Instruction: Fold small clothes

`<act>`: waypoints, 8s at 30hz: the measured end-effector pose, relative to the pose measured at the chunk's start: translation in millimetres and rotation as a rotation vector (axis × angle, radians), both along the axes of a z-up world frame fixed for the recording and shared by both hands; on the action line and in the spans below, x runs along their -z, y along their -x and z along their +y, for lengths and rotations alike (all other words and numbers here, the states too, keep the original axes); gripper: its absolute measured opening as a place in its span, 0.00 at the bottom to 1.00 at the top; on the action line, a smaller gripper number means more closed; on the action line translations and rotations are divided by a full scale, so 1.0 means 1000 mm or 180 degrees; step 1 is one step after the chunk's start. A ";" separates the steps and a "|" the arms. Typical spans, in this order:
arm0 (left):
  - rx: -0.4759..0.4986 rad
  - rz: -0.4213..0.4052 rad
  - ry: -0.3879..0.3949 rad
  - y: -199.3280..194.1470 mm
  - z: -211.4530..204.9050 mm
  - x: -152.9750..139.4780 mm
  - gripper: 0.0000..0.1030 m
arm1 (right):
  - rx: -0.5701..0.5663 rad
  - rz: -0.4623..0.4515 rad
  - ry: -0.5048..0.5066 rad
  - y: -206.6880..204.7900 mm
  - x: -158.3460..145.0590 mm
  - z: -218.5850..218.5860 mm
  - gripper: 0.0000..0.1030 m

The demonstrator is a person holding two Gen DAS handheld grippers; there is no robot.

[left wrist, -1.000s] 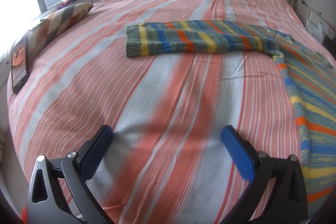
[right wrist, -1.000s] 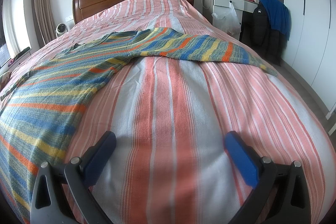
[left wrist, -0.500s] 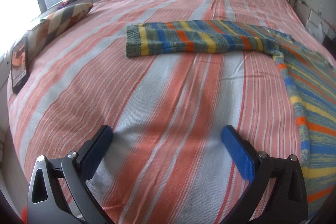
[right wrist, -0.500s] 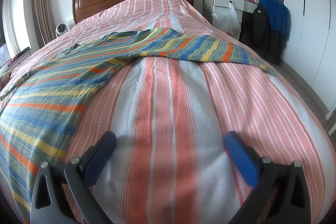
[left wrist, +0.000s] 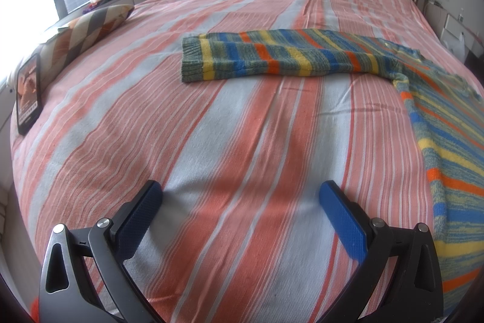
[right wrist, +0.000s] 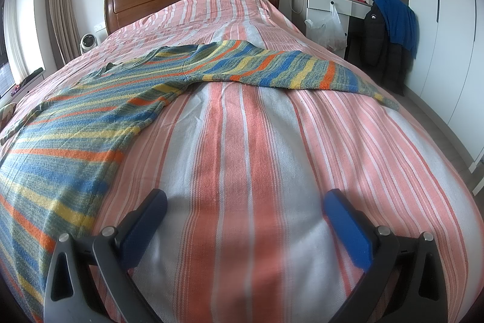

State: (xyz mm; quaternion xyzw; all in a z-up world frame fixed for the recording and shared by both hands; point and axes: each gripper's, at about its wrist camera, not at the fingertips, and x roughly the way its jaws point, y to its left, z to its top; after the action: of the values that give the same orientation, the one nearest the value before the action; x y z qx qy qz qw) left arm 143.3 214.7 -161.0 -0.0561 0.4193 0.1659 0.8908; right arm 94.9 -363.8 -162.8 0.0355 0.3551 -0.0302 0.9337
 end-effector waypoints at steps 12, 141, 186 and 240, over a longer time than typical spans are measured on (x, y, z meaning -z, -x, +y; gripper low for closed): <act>0.0000 -0.0002 -0.0002 0.000 0.000 0.000 1.00 | 0.0000 -0.0001 0.0002 0.000 0.000 0.000 0.99; 0.0816 0.0364 0.0465 -0.045 -0.006 -0.013 1.00 | 0.1286 0.0300 -0.3437 -0.104 0.004 -0.227 0.06; 0.0381 -0.0146 0.0291 -0.085 0.064 -0.095 1.00 | -0.0010 0.0365 -0.0336 -0.032 -0.025 -0.009 0.70; 0.2007 0.0411 0.0900 -0.172 -0.105 -0.066 0.73 | -0.0136 0.0131 -0.0032 -0.036 0.000 0.011 0.86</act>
State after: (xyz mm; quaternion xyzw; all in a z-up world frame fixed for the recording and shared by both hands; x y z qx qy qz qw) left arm 315.2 109.5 -95.0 -0.0361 0.4904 -0.1739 0.8532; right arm 131.2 -352.9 -162.4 0.0321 0.3750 -0.0091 0.9264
